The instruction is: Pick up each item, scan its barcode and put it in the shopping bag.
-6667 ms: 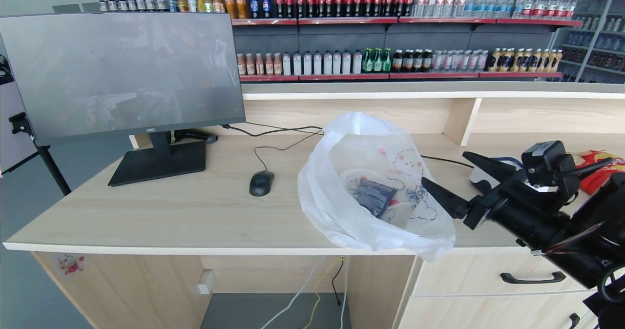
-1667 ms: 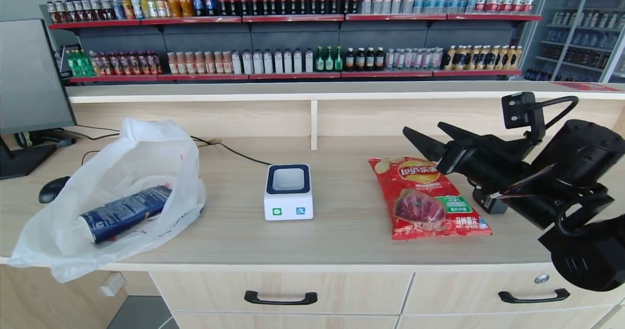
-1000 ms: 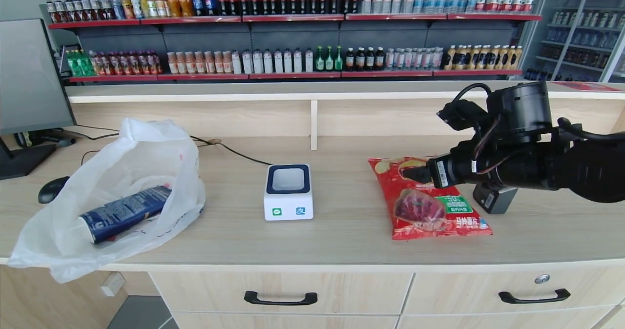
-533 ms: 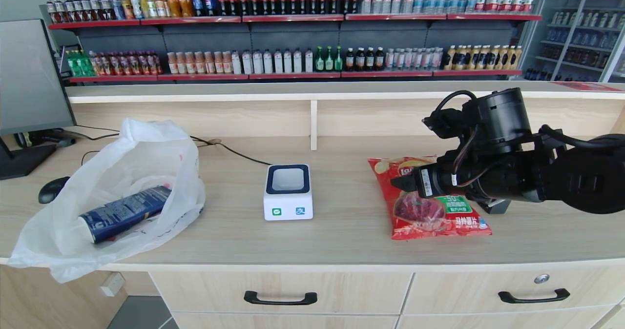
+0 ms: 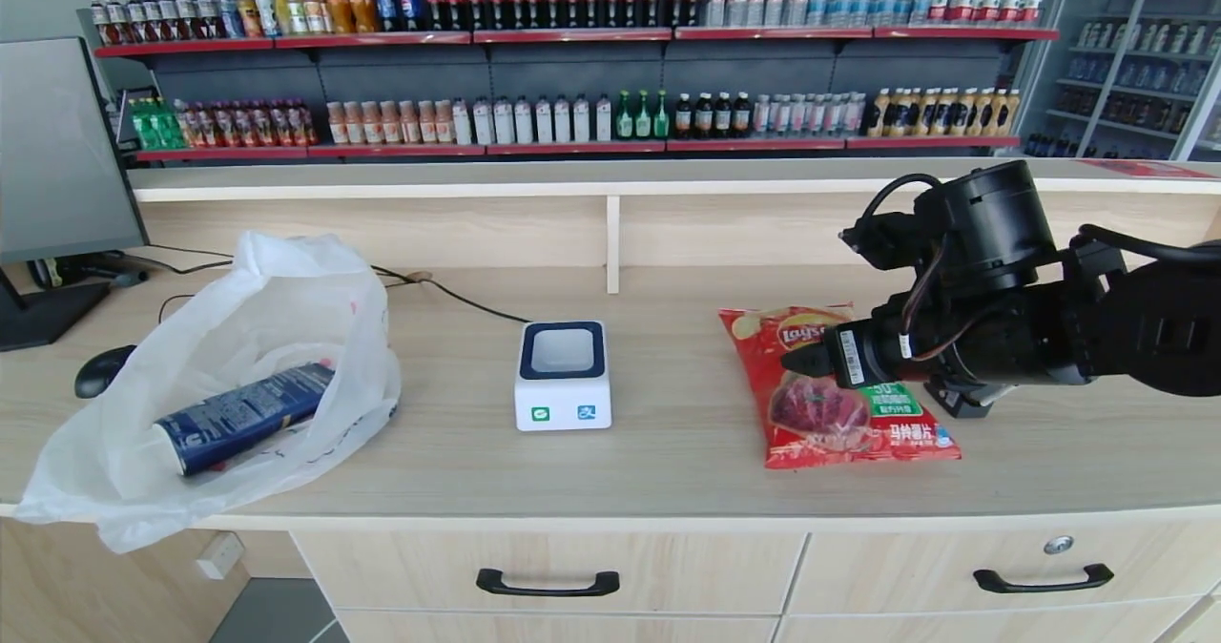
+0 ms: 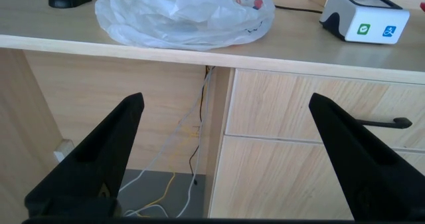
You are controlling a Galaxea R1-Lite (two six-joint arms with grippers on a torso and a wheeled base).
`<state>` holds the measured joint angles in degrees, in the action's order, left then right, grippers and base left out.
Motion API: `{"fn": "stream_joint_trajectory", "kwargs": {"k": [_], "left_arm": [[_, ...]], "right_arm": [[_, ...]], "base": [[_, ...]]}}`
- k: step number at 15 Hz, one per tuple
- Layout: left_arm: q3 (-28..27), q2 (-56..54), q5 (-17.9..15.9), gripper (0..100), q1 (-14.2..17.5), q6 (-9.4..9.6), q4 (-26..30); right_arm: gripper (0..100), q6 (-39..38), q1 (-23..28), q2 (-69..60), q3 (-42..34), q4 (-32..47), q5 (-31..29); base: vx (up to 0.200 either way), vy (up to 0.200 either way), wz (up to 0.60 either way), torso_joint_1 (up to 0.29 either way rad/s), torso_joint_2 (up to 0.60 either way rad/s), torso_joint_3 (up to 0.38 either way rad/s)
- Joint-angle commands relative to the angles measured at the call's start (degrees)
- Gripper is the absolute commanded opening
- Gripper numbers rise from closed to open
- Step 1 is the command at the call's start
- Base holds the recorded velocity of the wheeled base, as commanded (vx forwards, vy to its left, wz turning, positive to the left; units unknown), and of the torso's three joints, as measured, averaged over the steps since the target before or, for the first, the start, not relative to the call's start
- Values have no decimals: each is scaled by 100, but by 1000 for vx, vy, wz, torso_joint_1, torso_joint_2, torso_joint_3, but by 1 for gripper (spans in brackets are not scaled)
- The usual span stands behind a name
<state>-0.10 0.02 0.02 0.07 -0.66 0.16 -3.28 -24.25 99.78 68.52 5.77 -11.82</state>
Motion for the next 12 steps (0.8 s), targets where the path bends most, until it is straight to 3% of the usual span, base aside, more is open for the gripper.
{"fn": "stream_joint_trajectory", "kwargs": {"k": [1,12], "left_arm": [[1,-2,-2,100,1,-13,2],[1,-2,6,100,1,-13,2]], "right_arm": [[100,-24,8,68,-14,-5,14],[100,-24,-1,332,-217,-199,49]], "base": [[0,0,0,0,0,0],[0,0,0,0,0,0]]}}
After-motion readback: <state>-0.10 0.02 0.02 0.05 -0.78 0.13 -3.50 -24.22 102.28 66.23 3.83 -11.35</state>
